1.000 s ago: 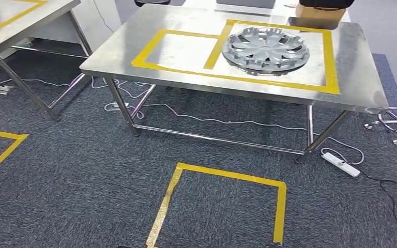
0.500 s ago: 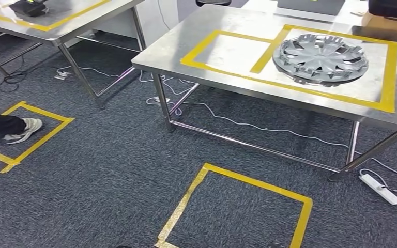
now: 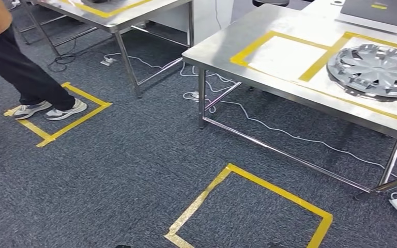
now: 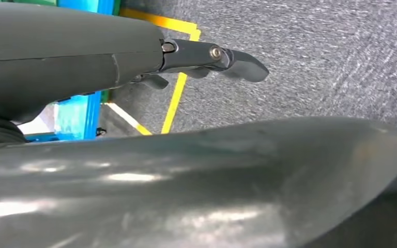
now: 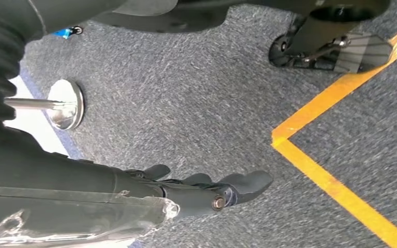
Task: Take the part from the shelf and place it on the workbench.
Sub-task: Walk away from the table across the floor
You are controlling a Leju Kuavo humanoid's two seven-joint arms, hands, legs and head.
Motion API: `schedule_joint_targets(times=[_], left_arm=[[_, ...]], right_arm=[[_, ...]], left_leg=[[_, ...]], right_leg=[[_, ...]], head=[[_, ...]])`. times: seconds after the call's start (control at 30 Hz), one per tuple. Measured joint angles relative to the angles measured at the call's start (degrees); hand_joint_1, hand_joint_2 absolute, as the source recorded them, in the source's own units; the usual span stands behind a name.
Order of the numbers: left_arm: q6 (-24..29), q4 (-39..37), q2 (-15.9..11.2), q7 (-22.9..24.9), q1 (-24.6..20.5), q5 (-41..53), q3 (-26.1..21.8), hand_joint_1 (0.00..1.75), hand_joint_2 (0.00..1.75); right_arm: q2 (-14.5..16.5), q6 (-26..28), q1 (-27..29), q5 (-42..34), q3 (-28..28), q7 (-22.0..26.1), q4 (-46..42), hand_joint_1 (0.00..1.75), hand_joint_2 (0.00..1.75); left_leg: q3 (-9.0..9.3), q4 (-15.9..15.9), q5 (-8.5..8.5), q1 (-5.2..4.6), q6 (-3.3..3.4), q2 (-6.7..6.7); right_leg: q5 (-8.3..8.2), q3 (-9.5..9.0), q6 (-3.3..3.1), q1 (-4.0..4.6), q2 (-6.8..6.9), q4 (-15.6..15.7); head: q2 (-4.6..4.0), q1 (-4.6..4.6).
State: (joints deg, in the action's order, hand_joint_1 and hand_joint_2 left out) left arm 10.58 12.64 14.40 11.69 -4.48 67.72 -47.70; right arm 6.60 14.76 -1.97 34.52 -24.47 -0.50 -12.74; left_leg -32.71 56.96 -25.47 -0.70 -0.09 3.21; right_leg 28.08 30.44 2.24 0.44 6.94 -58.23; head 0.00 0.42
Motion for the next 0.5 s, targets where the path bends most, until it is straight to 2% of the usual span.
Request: schedule_joint_targets(times=[0.03, 0.07, 0.13, 0.17, 0.2, 0.23, 0.27, 0.3, 0.37, 0.4, 0.43, 0.5], left_arm=[[0.0, 0.01, -0.02, 0.02, 0.1, 0.01, -0.02, 0.0, 0.0], [0.01, 0.01, -0.02, 0.03, 0.13, 0.01, -0.03, 0.0, 0.0], [0.02, 0.0, 0.0, 0.07, 0.03, 0.04, -0.04, 0.0, 0.0], [0.03, -0.01, 0.01, 0.07, -0.02, 0.05, -0.04, 0.0, 0.0], [0.07, -0.01, 0.01, 0.07, -0.02, 0.05, -0.05, 0.0, 0.0], [0.11, -0.01, -0.01, 0.07, 0.03, 0.05, -0.06, 0.0, 0.0], [0.15, -0.01, -0.03, 0.07, 0.09, 0.06, -0.08, 0.0, 0.0], [0.19, -0.01, -0.03, 0.06, 0.12, 0.07, -0.09, 0.0, 0.0], [0.21, 0.0, -0.01, 0.05, 0.05, 0.08, -0.1, 0.0, 0.0], [0.23, 0.0, -0.01, 0.04, -0.01, 0.09, -0.1, 0.0, 0.0], [0.25, 0.0, -0.01, 0.04, -0.02, 0.09, -0.11, 0.0, 0.0], [0.27, -0.01, -0.04, 0.04, 0.12, 0.1, -0.13, 0.0, 0.0]], right_arm=[[0.0, -0.12, -0.06, 0.01, -0.06, -0.04, 0.0, 0.0, 1.75], [0.0, -0.3, -0.06, 0.03, -0.13, -0.09, 0.01, 0.0, 1.75], [0.0, -0.59, 0.04, 0.11, -0.38, -0.2, 0.05, 0.0, 1.75], [0.0, -0.72, 0.12, 0.17, -0.56, -0.24, 0.08, 0.0, 1.75], [0.0, -0.82, 0.15, 0.25, -0.74, -0.27, 0.11, 0.0, 1.75], [0.0, -0.89, 0.18, 0.33, -0.9, -0.29, 0.13, 0.0, 1.75], [0.0, -0.93, 0.18, 0.42, -1.01, -0.29, 0.14, 0.0, 1.75], [0.0, -0.95, 0.16, 0.5, -1.09, -0.28, 0.15, 0.0, 1.75], [0.02, -0.97, 0.11, 0.57, -1.15, -0.28, 0.19, 0.0, 1.75], [0.04, -0.98, 0.09, 0.58, -1.15, -0.27, 0.22, 0.0, 1.75], [0.07, -0.99, 0.04, 0.58, -1.15, -0.27, 0.25, 0.0, 1.75], [0.09, -0.99, -0.02, 0.58, -1.16, -0.28, 0.27, 0.0, 1.75]], left_leg=[[0.01, -0.09, 0.11, 0.09, 0.28, -0.71], [0.02, -0.19, 0.25, 0.22, 0.61, -1.4], [-0.04, -0.22, 0.4, 0.34, 1.05, -2.86], [-0.08, -0.21, 0.44, 0.34, 1.18, -3.68], [-0.08, -0.21, 0.46, 0.33, 1.21, -4.53], [-0.04, -0.2, 0.48, 0.33, 1.19, -5.39], [0.02, -0.19, 0.52, 0.36, 1.13, -6.28], [0.08, -0.18, 0.57, 0.42, 1.01, -7.18], [-0.03, -0.02, 0.68, 0.41, 0.56, -8.79], [-0.23, 0.04, 0.8, 0.42, 0.23, -9.46], [-0.47, 0.02, 0.98, 0.47, -0.15, -10.07], [-0.89, -0.09, 1.29, 0.71, -0.88, -10.92]], right_leg=[[0.6, 0.16, 0.29, -0.16, -1.0, -0.66], [1.79, 0.9, 0.57, -0.35, -2.61, -2.48], [5.32, 4.11, 0.93, -0.59, -5.93, -9.41], [6.8, 6.0, 1.01, -0.61, -6.57, -13.22], [7.37, 7.34, 1.04, -0.59, -6.8, -15.68], [6.81, 7.75, 1.03, -0.6, -6.91, -16.08], [5.22, 7.09, 0.98, -0.64, -7.1, -14.26], [2.98, 5.48, 0.93, -0.77, -7.7, -10.61], [-0.02, 2.16, 0.82, -1.19, -10.35, -3.28], [-0.53, 1.2, 0.69, -1.32, -11.36, -1.21], [-0.43, 0.91, 0.45, -1.32, -11.81, -0.55], [-0.68, 0.82, -0.32, -1.16, -10.63, -0.31]], head=[[0.0, 0.07], [0.0, 0.17], [0.0, 0.42], [0.0, 0.48], [0.0, 0.52], [0.0, 0.56], [0.0, 0.56], [0.0, 0.57], [-0.01, 0.57], [-0.01, 0.58], [-0.01, 0.56], [0.0, 0.55]])
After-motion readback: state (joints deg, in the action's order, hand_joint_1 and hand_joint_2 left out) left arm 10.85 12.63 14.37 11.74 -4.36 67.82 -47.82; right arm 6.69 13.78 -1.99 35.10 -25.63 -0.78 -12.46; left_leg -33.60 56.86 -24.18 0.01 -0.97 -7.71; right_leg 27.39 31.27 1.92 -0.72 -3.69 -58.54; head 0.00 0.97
